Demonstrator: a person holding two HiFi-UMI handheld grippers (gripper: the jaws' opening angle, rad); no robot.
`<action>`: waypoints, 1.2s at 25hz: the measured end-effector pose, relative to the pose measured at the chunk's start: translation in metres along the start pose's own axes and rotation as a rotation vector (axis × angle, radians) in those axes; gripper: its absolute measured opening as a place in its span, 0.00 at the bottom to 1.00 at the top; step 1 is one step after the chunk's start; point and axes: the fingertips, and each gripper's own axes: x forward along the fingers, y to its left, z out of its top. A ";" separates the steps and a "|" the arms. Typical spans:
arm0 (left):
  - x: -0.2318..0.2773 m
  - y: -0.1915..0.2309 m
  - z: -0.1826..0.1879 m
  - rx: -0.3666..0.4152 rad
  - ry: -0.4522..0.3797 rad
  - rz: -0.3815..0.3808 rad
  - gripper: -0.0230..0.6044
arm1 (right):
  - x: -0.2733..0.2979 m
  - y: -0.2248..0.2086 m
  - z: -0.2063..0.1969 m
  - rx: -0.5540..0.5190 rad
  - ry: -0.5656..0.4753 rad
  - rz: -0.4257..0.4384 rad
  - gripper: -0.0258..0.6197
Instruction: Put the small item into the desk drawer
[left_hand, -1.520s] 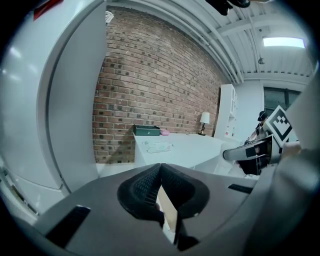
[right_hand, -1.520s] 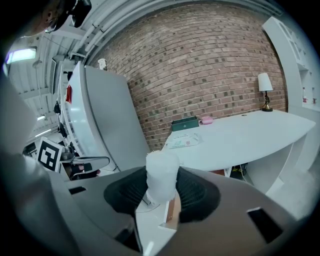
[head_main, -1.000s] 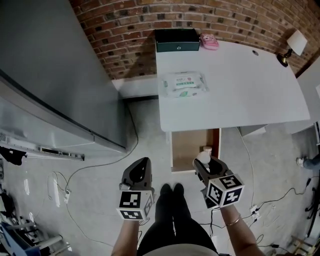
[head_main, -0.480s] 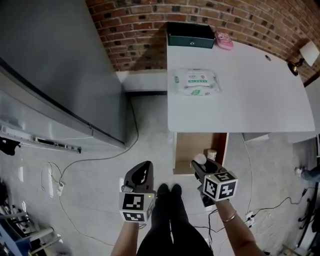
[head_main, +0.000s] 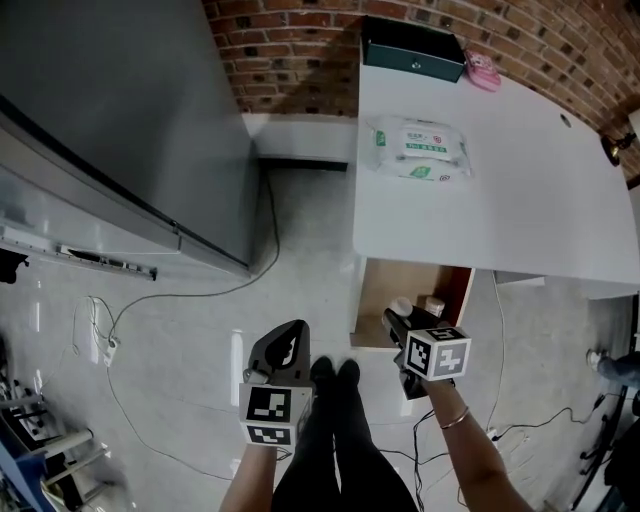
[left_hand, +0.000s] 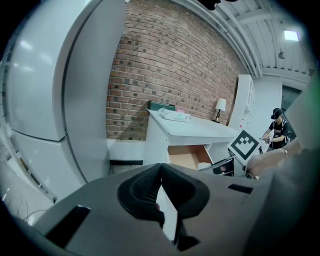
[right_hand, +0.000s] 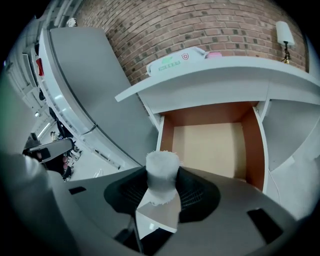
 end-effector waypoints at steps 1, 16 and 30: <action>0.002 0.002 -0.004 -0.006 0.006 0.006 0.07 | 0.007 -0.003 -0.001 -0.002 0.010 -0.001 0.31; 0.024 0.036 -0.054 -0.094 0.075 0.087 0.07 | 0.109 -0.032 -0.029 -0.029 0.179 -0.027 0.31; 0.025 0.061 -0.069 -0.145 0.093 0.157 0.07 | 0.166 -0.058 -0.046 -0.057 0.295 -0.093 0.31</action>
